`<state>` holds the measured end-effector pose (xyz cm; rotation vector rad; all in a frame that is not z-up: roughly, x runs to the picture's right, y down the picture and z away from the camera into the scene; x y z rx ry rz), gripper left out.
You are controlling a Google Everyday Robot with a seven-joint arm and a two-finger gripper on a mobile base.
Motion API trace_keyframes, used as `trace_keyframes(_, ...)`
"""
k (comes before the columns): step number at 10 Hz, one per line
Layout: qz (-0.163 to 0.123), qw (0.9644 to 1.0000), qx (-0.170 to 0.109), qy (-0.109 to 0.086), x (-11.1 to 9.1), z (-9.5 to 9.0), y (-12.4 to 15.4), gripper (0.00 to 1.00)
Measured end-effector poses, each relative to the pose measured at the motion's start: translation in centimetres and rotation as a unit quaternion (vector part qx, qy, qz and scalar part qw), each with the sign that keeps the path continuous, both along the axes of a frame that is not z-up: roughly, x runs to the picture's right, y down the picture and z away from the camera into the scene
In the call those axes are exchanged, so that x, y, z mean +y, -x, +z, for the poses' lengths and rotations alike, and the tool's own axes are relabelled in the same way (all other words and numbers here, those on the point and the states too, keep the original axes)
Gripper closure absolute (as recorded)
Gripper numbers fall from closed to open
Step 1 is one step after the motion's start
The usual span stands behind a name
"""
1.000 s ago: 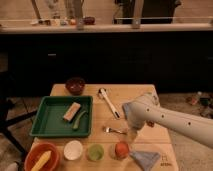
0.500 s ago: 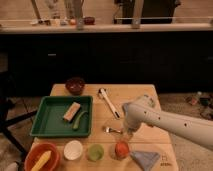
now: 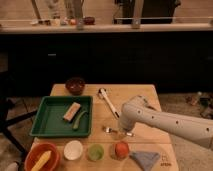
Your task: Place fork in tray
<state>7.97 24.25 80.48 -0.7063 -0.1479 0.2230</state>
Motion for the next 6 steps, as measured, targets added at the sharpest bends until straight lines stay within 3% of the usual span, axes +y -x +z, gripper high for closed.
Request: trace_keyframes(6, 0.003, 1.0, -0.003, 0.003, 0.1, 1.5, 1.1, 0.5)
